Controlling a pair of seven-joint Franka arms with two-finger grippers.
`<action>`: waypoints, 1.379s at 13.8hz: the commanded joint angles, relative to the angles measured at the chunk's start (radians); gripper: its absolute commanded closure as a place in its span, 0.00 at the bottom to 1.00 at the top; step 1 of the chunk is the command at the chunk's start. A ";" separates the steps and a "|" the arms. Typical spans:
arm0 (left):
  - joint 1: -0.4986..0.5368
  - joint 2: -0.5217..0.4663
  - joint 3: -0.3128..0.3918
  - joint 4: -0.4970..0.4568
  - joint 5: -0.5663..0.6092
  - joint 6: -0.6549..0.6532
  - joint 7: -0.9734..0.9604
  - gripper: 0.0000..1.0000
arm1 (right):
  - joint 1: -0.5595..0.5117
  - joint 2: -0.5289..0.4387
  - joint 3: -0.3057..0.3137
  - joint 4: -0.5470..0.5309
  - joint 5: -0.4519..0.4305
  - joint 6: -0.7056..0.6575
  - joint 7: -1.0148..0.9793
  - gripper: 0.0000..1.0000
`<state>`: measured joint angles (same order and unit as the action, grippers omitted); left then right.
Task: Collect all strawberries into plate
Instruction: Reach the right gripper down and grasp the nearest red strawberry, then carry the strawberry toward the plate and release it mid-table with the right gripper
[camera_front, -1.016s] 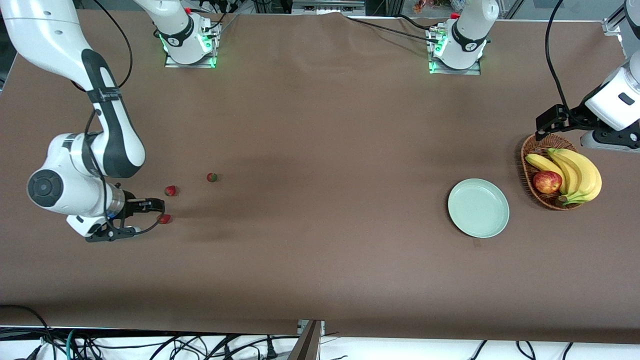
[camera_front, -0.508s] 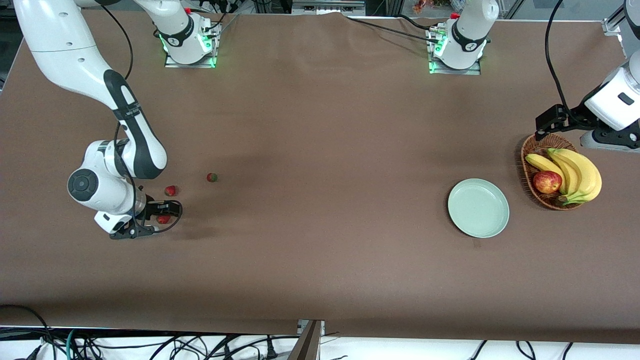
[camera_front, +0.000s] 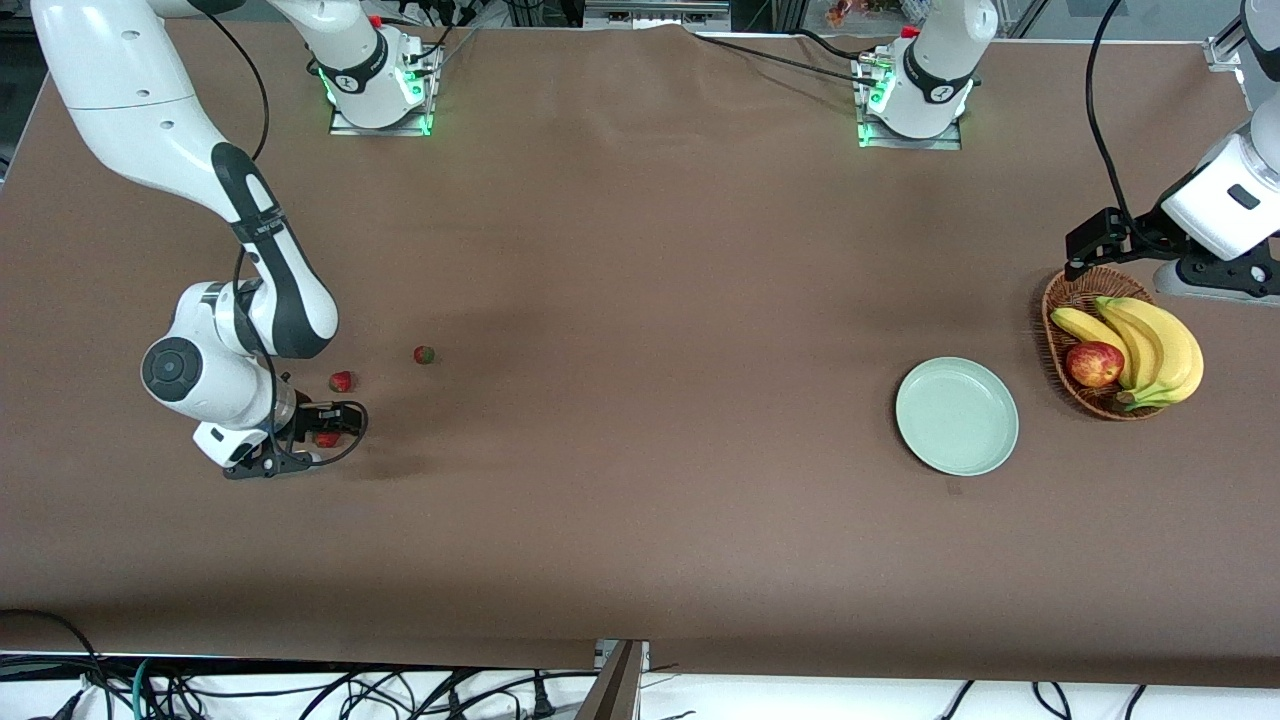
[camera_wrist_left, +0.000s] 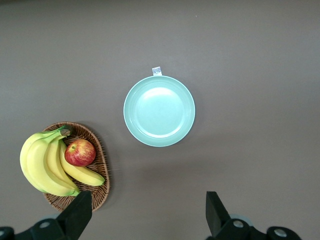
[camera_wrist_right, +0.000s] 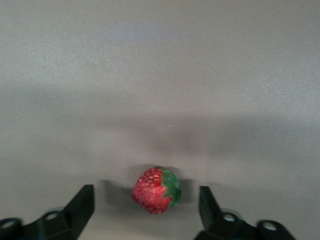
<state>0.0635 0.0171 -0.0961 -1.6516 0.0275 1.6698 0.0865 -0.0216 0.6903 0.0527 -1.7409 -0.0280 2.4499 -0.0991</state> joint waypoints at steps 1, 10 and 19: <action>-0.002 -0.002 -0.002 0.015 -0.020 -0.019 -0.007 0.00 | -0.001 -0.008 0.004 -0.019 0.003 0.018 -0.021 0.50; -0.002 0.000 -0.004 0.021 -0.020 -0.021 -0.005 0.00 | 0.083 -0.014 0.018 0.050 0.011 0.012 0.054 0.81; -0.002 -0.002 -0.004 0.019 -0.020 -0.021 -0.004 0.00 | 0.578 0.125 0.016 0.328 0.005 0.012 0.962 0.80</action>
<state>0.0635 0.0171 -0.1012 -1.6498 0.0275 1.6698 0.0865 0.4688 0.7366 0.0833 -1.5382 -0.0258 2.4670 0.6921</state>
